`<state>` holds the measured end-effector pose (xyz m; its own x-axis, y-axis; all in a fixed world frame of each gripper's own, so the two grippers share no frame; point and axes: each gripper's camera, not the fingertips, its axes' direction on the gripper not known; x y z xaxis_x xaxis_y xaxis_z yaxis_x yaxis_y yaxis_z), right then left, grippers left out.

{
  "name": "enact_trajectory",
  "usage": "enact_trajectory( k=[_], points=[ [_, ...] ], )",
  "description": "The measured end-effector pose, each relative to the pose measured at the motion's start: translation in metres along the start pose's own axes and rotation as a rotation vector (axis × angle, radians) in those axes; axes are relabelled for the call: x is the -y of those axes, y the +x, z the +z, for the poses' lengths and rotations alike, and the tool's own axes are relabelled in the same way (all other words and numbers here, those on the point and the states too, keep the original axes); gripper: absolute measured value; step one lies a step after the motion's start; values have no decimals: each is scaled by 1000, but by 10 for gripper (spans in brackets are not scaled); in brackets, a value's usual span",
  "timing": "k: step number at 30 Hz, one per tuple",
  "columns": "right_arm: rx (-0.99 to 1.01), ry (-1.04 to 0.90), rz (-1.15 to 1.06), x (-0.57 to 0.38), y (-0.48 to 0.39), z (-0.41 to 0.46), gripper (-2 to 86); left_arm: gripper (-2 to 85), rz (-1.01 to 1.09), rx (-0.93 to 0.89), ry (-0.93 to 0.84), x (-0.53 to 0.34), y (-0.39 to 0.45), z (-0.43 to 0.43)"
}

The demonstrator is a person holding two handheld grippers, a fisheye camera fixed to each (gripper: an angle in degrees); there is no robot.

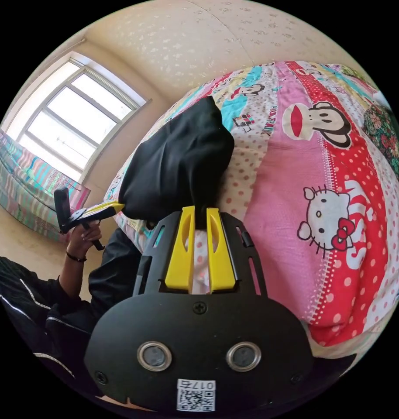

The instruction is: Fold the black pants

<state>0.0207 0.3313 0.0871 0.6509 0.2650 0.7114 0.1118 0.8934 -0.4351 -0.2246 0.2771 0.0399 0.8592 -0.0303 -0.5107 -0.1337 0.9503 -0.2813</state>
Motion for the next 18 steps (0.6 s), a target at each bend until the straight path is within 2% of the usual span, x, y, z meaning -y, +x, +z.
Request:
enact_trajectory(
  k=[3,5,7,9,12,14,17,18],
  points=[
    [108,42,63,-9,12,-19,77,34,-78,-137,66,-14,-15,-19],
    [132,96,83,-22,9,-34,98,16,-47,-120,146,-28,-11,-38],
    [240,158,157,-40,9,-43,137,16,-34,-130,258,-43,-8,-58],
    [335,183,199,-49,13,-39,149,48,-75,-128,343,-56,-6,-65],
    [460,182,370,-56,26,-14,151,117,-202,22,260,-60,-8,-44],
    [540,170,435,-59,30,3,156,125,-257,72,286,-67,-7,-40],
    [557,184,480,-60,29,19,162,127,-323,1,377,-82,-8,-41],
    [550,222,494,-59,30,19,163,130,-354,-14,353,-83,-9,-37]
  ],
)
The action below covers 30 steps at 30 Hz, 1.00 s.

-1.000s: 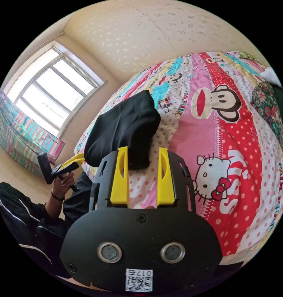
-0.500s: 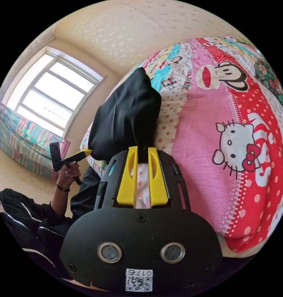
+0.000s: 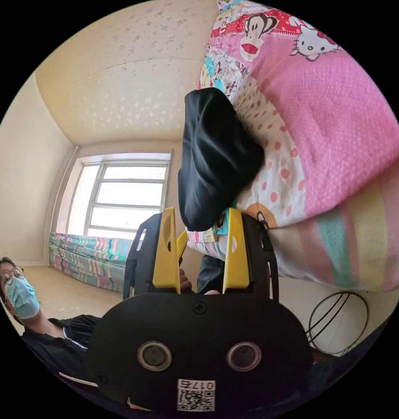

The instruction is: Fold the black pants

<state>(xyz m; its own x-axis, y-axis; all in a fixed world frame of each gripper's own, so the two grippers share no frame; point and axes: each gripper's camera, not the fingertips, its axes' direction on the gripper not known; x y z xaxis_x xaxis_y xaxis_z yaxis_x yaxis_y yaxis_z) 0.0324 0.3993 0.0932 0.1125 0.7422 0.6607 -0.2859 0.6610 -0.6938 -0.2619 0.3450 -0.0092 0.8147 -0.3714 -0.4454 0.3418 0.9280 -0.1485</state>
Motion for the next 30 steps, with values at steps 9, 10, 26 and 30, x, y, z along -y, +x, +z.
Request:
enact_trajectory(
  k=[9,10,26,30],
  points=[
    [-74,22,252,49,10,20,137,161,-242,-138,-84,1,-32,17],
    [-58,18,282,55,10,19,117,161,-245,-139,-92,3,-33,19],
    [135,105,191,71,16,-11,81,189,-628,-436,-7,43,-95,61],
    [80,120,102,76,21,-15,136,188,-662,-413,-23,43,-106,73]
  ],
)
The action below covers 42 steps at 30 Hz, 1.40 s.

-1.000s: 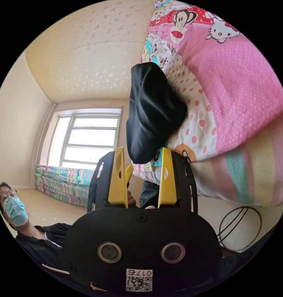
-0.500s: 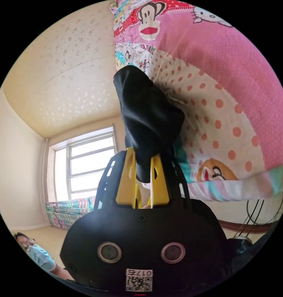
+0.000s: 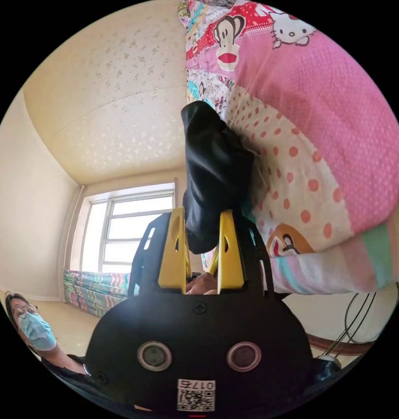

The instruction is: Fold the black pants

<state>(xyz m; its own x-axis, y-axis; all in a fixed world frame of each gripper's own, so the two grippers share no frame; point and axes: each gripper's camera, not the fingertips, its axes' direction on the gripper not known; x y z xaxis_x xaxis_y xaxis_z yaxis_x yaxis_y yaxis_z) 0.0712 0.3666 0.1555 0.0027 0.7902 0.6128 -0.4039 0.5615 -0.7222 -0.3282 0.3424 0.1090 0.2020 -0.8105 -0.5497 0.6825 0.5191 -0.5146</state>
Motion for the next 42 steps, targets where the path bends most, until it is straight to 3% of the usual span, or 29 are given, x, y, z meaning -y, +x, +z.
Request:
enact_trajectory(
  k=[5,9,14,17,20,23,27,30,32,35,39,42],
  points=[
    [49,9,52,20,10,10,201,182,-66,8,57,6,1,2],
    [68,47,80,38,19,15,183,137,-9,-37,38,15,10,1],
    [262,3,113,78,37,23,155,123,82,-88,32,19,26,0],
    [266,0,-29,80,-3,34,128,123,82,-185,34,28,32,-12],
    [233,-90,-225,80,-75,76,128,124,99,-313,90,46,49,-47],
    [272,-227,-334,78,-146,150,133,129,242,-353,190,74,91,-104],
    [408,-412,-469,69,-224,267,136,136,559,-275,324,117,164,-190],
    [483,-477,-530,51,-245,348,135,138,655,-172,419,147,184,-238],
    [487,-509,-503,41,-237,398,133,139,669,-127,465,170,174,-259],
    [332,-565,-377,32,-184,476,126,146,489,-33,462,213,114,-274],
    [-154,-766,-89,21,-53,508,102,145,193,140,342,196,-13,-271],
    [19,-799,-93,23,-28,456,64,120,420,105,266,127,-28,-265]
  ],
)
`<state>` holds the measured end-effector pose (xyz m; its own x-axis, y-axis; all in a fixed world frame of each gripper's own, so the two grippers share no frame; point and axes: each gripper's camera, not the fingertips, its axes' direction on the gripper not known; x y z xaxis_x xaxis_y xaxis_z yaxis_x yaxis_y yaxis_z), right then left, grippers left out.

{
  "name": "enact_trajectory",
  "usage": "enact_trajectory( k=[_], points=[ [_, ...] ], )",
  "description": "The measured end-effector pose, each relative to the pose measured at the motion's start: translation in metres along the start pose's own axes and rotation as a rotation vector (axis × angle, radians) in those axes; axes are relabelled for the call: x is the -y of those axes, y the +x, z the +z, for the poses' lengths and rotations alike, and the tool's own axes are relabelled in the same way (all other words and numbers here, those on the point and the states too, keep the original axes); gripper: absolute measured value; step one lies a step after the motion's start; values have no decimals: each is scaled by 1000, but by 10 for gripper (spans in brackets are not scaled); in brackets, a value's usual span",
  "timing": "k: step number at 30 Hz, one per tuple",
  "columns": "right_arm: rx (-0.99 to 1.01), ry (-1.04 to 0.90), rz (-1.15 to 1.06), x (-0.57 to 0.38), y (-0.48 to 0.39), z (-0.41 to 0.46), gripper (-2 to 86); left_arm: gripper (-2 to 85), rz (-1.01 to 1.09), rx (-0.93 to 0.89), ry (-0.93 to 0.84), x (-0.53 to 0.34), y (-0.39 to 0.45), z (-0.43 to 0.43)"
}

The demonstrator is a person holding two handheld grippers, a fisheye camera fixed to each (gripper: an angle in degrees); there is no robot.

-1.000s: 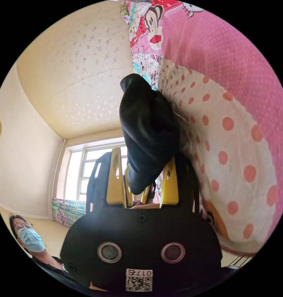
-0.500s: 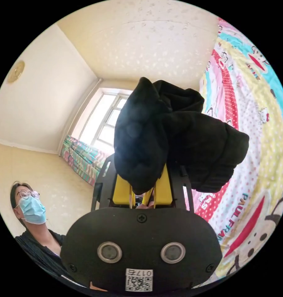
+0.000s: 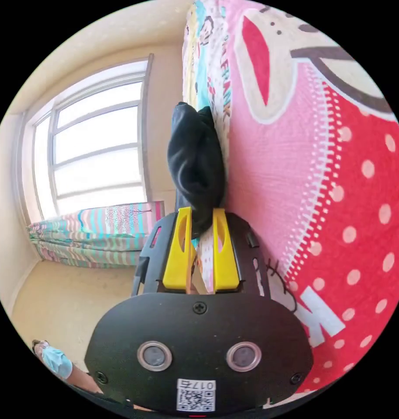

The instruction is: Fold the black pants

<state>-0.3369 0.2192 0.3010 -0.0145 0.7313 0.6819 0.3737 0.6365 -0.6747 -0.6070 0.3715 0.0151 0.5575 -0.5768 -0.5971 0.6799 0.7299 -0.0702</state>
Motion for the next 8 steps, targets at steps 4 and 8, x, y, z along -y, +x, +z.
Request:
enact_trajectory(
  k=[4,8],
  points=[
    [-221,-121,-246,-64,-57,-82,37,89,229,143,9,-50,74,-2],
    [-713,-133,-457,-157,-116,-158,27,26,499,186,-23,-77,184,59]
  ],
)
